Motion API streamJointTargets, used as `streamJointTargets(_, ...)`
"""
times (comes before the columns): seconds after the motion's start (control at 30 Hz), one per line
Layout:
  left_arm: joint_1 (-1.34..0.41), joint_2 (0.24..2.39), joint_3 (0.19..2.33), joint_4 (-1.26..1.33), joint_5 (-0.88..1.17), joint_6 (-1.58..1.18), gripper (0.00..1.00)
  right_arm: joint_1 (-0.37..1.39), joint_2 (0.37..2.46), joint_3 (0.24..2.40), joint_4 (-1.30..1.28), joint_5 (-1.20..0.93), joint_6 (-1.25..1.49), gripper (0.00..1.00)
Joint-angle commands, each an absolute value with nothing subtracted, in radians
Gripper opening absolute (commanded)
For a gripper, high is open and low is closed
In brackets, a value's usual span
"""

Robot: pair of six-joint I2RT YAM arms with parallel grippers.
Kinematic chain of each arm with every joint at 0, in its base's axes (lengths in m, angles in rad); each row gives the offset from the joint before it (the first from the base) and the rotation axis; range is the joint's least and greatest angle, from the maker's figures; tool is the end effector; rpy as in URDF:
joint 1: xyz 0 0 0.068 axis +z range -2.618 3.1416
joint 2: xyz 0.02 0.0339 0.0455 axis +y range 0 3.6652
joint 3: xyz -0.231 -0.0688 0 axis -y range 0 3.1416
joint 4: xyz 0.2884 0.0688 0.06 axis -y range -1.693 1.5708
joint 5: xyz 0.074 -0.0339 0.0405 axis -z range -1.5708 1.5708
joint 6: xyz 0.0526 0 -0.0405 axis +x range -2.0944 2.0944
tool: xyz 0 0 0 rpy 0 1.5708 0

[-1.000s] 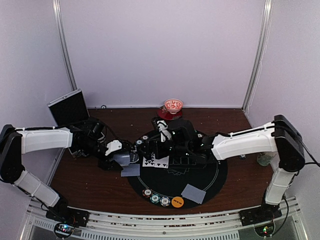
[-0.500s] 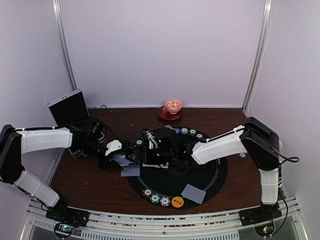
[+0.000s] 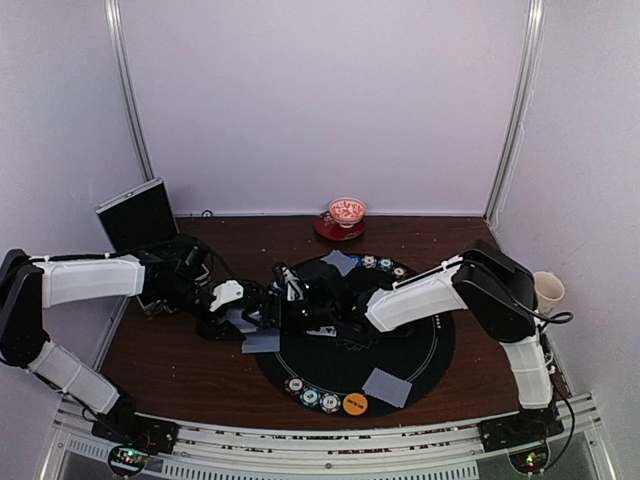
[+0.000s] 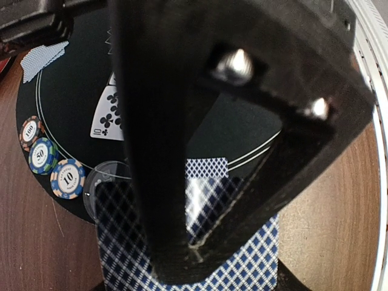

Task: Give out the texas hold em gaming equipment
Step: Pick up the poker card from the face-down deck piles.

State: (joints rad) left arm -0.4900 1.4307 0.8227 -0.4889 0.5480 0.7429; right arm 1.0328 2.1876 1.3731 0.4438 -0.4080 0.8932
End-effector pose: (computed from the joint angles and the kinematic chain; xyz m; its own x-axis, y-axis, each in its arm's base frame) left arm 0.2633 -0.1715 0.1209 -0.1646 0.7422 -0.6497 0.9814 0.1890 -0.0327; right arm 0.2430 0.4479 0.0890 -0.8781 -0.0760 -0.4724 -0.4684 0.3381 0.8163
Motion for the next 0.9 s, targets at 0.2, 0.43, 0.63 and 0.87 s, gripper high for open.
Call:
streamJointTargets(0.2,-0.486,1.410,0.819,-0.479,0.576,0.755,0.58,1.037,2.230,1.437,0.387,-0.394,0.899,0.67)
streamJointTargets(0.43,-0.486,1.413,0.820,-0.478,0.577,0.755,0.58,1.013,2.194,1.385,0.331,-0.342,0.877,0.42)
streamJointTargets(0.63,-0.485,1.416,0.821,-0.477,0.575,0.756,0.58,1.004,2.138,1.337,0.301,-0.316,0.845,0.26)
streamJointTargets(0.87,-0.486,1.417,0.822,-0.477,0.573,0.756,0.58,1.004,2.070,1.307,0.268,-0.283,0.808,0.11)
